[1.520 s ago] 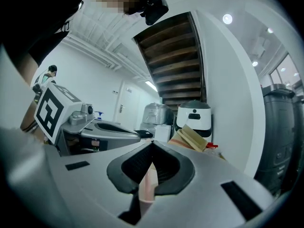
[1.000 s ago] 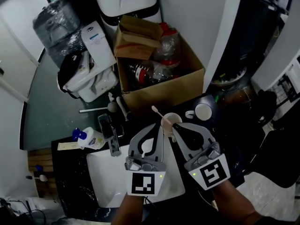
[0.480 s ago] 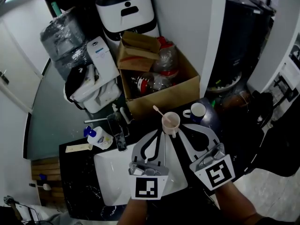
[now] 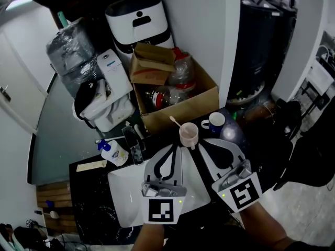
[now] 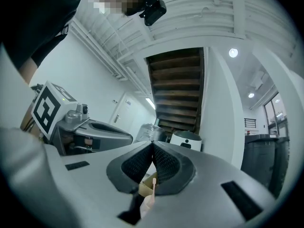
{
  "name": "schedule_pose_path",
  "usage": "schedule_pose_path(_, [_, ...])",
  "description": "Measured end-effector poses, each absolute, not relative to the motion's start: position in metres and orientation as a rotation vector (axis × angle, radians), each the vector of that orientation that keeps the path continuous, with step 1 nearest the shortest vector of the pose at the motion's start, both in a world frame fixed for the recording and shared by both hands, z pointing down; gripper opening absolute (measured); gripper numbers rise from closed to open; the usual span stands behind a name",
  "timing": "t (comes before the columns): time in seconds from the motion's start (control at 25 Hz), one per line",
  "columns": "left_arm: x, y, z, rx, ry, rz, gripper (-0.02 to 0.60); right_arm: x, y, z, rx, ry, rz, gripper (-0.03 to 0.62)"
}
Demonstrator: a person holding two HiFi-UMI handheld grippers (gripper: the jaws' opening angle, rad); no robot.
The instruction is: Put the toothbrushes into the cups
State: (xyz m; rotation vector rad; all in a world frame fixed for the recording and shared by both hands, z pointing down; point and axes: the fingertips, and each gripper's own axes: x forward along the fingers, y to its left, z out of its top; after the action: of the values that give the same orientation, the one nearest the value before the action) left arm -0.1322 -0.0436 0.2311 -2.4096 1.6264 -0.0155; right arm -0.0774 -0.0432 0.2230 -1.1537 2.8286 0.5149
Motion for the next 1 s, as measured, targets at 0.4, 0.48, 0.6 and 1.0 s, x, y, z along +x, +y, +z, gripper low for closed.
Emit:
schedule_pose_path(0.4, [-0.135,-0.024,0.224,-2.435,1.62,0.069,0.009,-0.079,-0.02,0.219,-1.174,2.807,0.523,0.031])
schedule_pose_path(0.48, [-0.135,-0.02,0.223,-2.426,1.598,0.057,0.009,-0.08,-0.017,0.219,-1.178,2.808,0.526,0.031])
schedule_pose_path(0.6, [-0.133,-0.016,0.223,-2.402,1.549,-0.004,0.009,-0.083,-0.012,0.219,-1.184,2.804,0.526,0.031])
schedule_pose_path(1.0, [-0.135,-0.003,0.227,-2.449,1.528,0.019,0.009,-0.089,0.0,0.219,-1.224,2.783,0.52,0.031])
